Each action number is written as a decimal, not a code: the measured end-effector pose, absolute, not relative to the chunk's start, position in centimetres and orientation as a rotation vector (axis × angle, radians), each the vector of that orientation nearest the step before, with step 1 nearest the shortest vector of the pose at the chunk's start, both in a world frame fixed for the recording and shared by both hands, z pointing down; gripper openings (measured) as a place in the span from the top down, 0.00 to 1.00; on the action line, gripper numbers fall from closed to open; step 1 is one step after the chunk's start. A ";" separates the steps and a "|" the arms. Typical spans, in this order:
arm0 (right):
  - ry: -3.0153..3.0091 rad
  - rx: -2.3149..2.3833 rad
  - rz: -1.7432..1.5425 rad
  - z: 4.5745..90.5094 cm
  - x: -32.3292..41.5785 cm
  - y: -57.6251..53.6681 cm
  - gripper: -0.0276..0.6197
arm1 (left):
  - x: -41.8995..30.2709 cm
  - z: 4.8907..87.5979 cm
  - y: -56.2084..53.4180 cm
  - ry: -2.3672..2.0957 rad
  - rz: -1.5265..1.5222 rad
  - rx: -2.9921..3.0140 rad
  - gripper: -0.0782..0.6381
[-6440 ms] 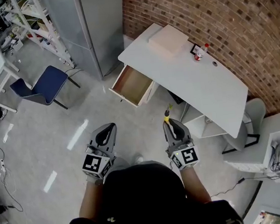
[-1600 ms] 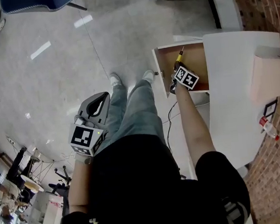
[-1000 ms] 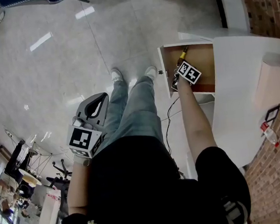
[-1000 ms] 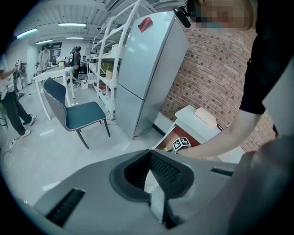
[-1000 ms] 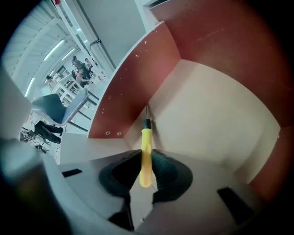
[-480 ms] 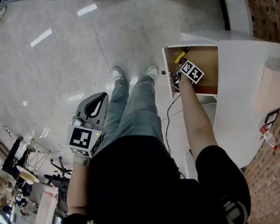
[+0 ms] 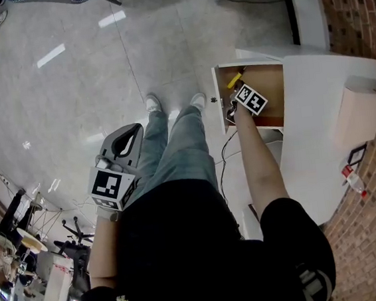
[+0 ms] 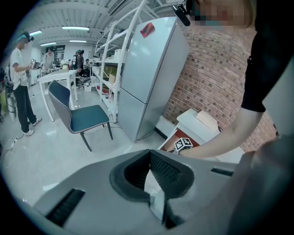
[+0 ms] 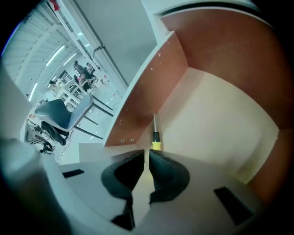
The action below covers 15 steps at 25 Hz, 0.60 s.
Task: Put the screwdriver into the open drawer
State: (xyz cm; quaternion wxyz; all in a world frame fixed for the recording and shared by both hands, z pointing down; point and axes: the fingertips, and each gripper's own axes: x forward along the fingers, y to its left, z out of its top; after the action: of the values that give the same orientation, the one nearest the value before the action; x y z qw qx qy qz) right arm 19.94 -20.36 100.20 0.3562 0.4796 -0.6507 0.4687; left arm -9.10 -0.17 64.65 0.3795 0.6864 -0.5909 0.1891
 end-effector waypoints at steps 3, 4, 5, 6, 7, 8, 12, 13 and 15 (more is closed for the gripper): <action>-1.728 1.204 1.175 97.8 18.9 -20.1 0.93 | -9.4 63.7 -0.6 -1.553 0.465 1.759 0.89; -1.745 1.183 1.160 97.0 18.4 -20.0 0.94 | -9.5 63.3 -0.7 -1.567 0.457 1.758 0.89; -1.760 1.160 1.142 96.2 17.9 -19.8 0.94 | -9.6 63.0 -0.7 -1.582 0.448 1.755 0.89; -1.774 1.138 1.121 95.4 17.4 -19.6 0.94 | -9.8 62.6 -0.8 -1.597 0.440 1.751 0.89; -1.787 1.116 1.100 94.6 16.9 -19.3 0.94 | -9.9 62.3 -0.7 -1.611 0.430 1.747 0.89; -1.802 1.095 1.076 93.7 16.3 -19.1 0.94 | -10.1 62.0 -0.7 -1.624 0.418 1.741 0.89; -1.882 0.996 0.983 89.9 13.4 -18.0 0.94 | -11.0 60.4 -0.1 -1.680 0.371 1.721 0.89; -1.910 0.967 0.962 88.8 12.4 -17.8 0.94 | -11.2 60.0 0.0 -1.695 0.360 1.718 0.89; -1.975 0.908 0.921 86.6 10.4 -17.6 0.94 | -11.7 59.3 0.3 -1.727 0.336 1.711 0.89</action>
State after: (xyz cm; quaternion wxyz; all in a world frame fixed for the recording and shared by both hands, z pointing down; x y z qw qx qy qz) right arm 10.42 -17.57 86.56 0.3803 0.3556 -0.7737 0.3609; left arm -11.70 0.32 59.32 0.3367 0.6564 -0.6626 0.1290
